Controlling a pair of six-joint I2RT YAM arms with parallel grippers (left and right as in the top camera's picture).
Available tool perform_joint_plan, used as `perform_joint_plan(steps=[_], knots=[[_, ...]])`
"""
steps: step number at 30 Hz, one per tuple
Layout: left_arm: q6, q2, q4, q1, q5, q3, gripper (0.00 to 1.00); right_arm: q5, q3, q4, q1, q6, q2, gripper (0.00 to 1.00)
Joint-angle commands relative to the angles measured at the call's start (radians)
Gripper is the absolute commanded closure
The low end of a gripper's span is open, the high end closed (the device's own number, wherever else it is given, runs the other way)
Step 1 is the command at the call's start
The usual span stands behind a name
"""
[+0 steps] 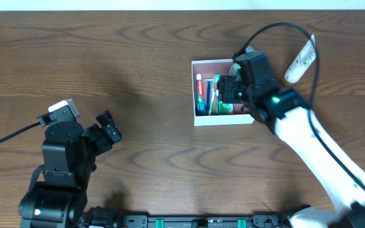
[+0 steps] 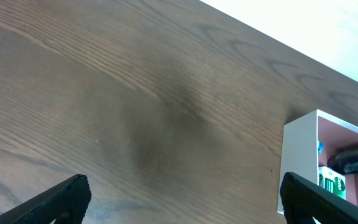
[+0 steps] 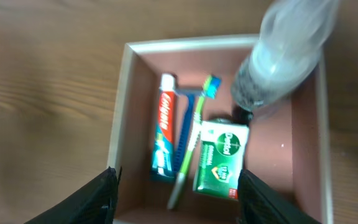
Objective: Pack container
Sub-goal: 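Open the right gripper and move it right to the white tube, then lower the right gripper and grasp the white lotion tube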
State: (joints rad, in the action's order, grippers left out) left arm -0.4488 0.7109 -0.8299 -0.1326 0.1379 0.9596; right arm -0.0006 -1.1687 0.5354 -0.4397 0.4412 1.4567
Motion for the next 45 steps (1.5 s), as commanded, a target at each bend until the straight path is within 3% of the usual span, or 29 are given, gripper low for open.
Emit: perform_joint_plan(steps=[1, 10, 16, 22, 45], knots=[[-0.009, 0.0, 0.001, 0.003, 0.005, 0.001, 0.02, 0.018, -0.013, 0.015, 0.004, -0.04, -0.135, 0.38], [-0.009, 0.0, 0.001, 0.003, 0.005, 0.001, 0.02, 0.328, -0.013, 0.079, 0.192, -0.045, -0.352, 0.41], [-0.008, 0.0, 0.001, 0.003, 0.005, 0.001, 0.02, 0.321, -0.013, 0.072, 0.375, -0.141, -0.275, 0.39], [-0.009, 0.0, 0.001, 0.003, 0.005, 0.001, 0.02, 0.187, -0.013, -0.03, 0.493, -0.196, -0.147, 0.4], [-0.009, 0.0, 0.001, 0.003, 0.005, 0.001, 0.02, 0.098, -0.013, -0.217, 0.539, -0.317, 0.094, 0.4]])
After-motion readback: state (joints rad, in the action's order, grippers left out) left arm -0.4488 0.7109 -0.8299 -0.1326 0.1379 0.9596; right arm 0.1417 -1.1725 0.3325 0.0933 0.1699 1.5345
